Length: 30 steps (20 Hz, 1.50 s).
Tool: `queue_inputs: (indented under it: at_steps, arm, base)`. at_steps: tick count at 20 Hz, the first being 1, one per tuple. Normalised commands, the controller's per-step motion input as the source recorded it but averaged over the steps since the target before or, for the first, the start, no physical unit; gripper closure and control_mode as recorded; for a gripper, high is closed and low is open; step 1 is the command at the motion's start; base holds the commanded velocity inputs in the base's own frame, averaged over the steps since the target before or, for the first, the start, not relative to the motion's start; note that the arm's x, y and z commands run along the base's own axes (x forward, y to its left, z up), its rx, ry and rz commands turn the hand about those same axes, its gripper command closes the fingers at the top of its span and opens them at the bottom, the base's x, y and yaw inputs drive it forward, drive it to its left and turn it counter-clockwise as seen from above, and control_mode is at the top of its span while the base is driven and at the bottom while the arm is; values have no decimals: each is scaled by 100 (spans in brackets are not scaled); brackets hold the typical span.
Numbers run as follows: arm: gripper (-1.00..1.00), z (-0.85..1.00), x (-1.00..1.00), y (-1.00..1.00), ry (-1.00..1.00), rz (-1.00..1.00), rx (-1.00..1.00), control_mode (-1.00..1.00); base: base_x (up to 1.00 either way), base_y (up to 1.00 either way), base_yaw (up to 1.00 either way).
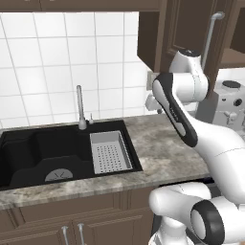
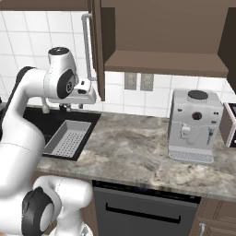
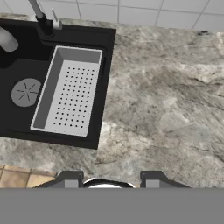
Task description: Close all open cabinet doors.
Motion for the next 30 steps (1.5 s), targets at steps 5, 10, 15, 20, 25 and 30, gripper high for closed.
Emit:
queue_inputs:
  at_steps: [5,10,15,20,25,30]
  arm:
    - [-100,0,0,0,1,0,0,-100]
    - [-100,0,-8,0,0,0,0,-100]
    - [-100,0,-82,0,-3,-2,-4,-100]
    - [-100,0,-100,0,-2,-3,-6,-100]
    - [-100,0,-100,-2,-1,0,-4,-100]
    - [-100,0,-92,-19,0,-3,0,-100]
  base:
    - [0,0,0]
    - [0,0,0]
    - [0,0,0]
    - [0,0,0]
    - [0,0,0]
    - [0,0,0]
